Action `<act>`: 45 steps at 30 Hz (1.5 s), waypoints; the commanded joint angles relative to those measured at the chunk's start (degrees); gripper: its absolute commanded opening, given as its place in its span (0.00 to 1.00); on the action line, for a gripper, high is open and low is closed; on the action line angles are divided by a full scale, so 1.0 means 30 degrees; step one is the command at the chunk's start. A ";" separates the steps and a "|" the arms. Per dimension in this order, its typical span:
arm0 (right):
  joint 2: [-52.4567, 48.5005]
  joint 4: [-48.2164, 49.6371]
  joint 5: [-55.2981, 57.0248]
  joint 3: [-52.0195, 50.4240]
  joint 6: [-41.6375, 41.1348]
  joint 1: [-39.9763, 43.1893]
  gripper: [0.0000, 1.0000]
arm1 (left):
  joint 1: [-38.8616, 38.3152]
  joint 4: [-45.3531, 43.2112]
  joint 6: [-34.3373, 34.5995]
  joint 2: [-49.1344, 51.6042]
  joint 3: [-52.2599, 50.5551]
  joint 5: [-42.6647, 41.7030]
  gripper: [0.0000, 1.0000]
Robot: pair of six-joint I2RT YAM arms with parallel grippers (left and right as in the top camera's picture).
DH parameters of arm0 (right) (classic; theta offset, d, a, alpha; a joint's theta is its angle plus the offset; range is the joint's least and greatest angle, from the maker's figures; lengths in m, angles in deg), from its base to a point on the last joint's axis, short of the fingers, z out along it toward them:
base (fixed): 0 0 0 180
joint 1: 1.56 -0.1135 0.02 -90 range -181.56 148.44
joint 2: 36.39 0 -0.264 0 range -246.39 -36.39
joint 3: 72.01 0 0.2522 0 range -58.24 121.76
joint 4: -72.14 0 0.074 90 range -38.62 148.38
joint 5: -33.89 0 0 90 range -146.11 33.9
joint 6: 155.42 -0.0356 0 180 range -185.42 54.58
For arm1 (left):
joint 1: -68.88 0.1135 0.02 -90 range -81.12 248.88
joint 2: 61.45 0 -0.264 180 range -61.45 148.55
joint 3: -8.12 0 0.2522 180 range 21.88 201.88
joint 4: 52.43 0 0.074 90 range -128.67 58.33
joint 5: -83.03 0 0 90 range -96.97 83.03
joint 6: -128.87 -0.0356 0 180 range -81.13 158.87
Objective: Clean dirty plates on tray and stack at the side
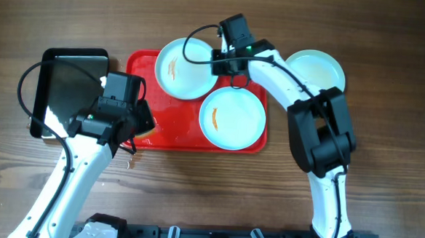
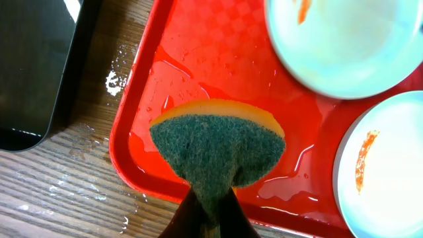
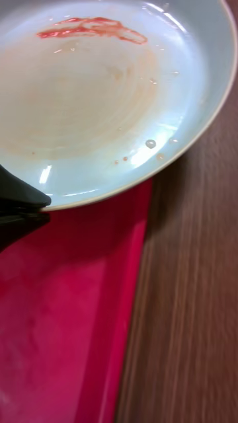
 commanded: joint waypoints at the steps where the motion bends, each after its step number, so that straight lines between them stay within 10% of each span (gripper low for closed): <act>1: -0.0495 -0.0117 -0.0430 -0.0029 -0.0087 -0.1005 0.05 | 0.0073 -0.0124 0.0124 0.0073 -0.0117 -0.0291 0.04; 16: -0.0503 -0.0029 0.0612 -0.0539 -0.1610 -0.3242 0.29 | 0.0073 -0.0138 0.0117 0.0073 -0.0131 -0.0291 0.04; 45: -0.0503 -0.2776 -0.2361 -0.0787 0.0430 -0.4073 0.04 | 0.0073 -0.2849 -0.3286 0.1464 -0.0131 -0.0517 0.04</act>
